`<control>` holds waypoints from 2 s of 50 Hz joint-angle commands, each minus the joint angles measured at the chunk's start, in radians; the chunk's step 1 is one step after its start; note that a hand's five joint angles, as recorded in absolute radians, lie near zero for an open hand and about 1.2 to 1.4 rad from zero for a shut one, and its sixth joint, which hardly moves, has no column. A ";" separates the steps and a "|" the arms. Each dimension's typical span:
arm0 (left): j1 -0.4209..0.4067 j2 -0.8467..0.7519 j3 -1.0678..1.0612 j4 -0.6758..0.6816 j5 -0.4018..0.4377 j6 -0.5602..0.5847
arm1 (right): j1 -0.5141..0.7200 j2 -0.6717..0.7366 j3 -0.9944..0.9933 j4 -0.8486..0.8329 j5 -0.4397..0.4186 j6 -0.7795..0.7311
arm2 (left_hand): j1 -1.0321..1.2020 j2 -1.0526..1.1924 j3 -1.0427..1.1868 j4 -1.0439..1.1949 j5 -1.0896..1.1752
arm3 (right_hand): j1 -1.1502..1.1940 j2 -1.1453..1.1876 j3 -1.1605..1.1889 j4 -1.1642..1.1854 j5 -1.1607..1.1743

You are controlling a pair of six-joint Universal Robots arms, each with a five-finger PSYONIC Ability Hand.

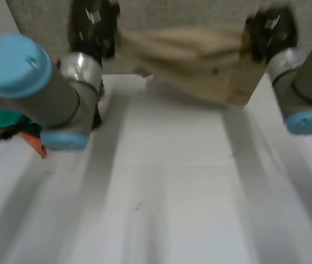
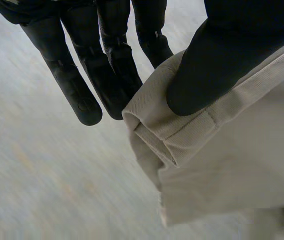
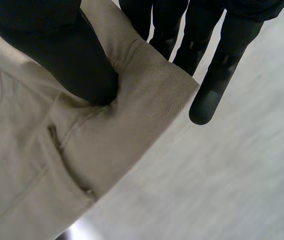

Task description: Fold the laundry.

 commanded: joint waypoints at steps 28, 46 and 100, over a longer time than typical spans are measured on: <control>-0.190 0.372 -0.563 -0.877 0.080 0.223 | -0.016 -0.388 0.783 0.731 -0.003 -0.566 | 0.263 0.200 0.204 0.196 0.218 | 0.309 0.225 0.211 0.199 0.216; -0.104 -0.286 0.209 -0.340 0.051 0.232 | -0.019 -0.121 0.475 0.202 0.080 -0.255 | 0.263 0.200 0.204 0.196 0.218 | 0.309 0.225 0.211 0.199 0.216; -0.109 -0.062 -0.198 -0.211 0.046 -0.055 | -0.231 -0.129 0.760 0.065 -0.066 0.011 | -0.959 -1.022 -1.018 -1.026 -1.004 | 0.309 0.225 0.211 0.199 0.216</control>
